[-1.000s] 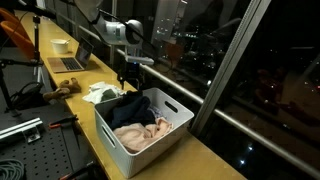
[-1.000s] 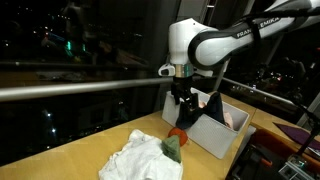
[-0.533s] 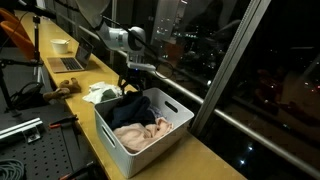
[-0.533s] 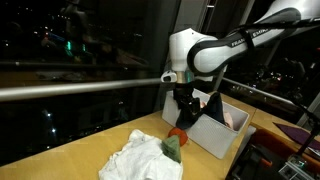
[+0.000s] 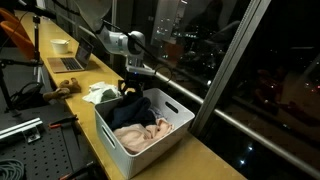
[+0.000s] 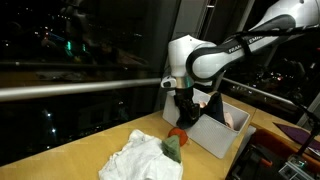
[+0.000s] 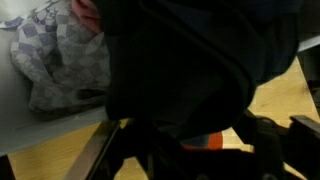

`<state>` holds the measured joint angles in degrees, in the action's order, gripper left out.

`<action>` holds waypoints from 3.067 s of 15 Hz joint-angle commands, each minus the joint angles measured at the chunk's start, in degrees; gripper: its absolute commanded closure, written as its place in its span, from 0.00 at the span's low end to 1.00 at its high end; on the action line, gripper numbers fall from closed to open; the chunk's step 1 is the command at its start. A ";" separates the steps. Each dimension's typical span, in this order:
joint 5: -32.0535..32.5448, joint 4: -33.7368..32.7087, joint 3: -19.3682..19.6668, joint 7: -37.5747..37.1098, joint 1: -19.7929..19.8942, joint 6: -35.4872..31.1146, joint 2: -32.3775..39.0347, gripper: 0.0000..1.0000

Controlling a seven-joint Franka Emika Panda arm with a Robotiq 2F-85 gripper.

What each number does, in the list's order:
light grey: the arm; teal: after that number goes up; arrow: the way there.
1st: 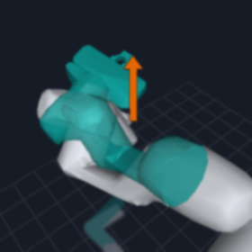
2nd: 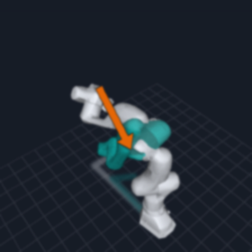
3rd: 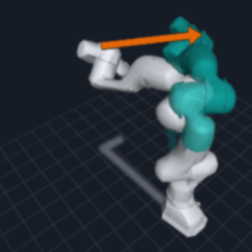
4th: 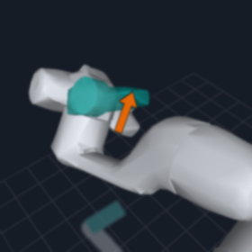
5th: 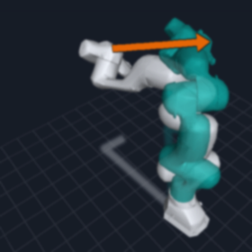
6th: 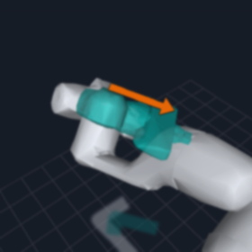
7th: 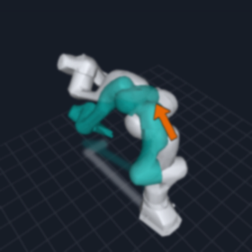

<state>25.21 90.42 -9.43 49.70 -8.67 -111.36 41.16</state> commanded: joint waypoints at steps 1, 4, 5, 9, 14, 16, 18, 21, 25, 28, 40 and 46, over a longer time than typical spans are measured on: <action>-1.50 -0.72 0.15 1.06 0.07 0.92 0.11 0.55; -1.54 -1.03 0.02 0.85 -0.26 1.33 -0.25 0.77; -1.49 -1.04 0.01 0.68 -0.40 1.40 -0.62 0.85; -1.02 1.06 0.09 -0.64 -0.78 1.12 -5.48 1.00; 0.23 8.96 1.09 -4.75 -0.05 0.81 -19.59 0.99; 0.39 12.89 1.76 -5.81 0.88 1.66 -24.35 0.99; 0.15 16.83 2.26 -6.89 2.00 1.32 -27.24 0.99; 0.02 21.18 2.79 -9.31 3.20 -0.92 -27.47 0.99; -0.54 25.04 3.31 -12.96 4.28 -4.23 -25.95 0.69; -0.54 26.86 3.26 -15.18 4.43 -5.27 -26.06 0.49; 0.42 22.46 -0.36 -22.85 -0.95 -3.78 -32.35 0.00; -4.45 15.48 -3.70 -27.38 -4.44 -14.38 -23.25 0.00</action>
<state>23.60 110.20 -11.87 24.14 -12.11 -120.84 12.01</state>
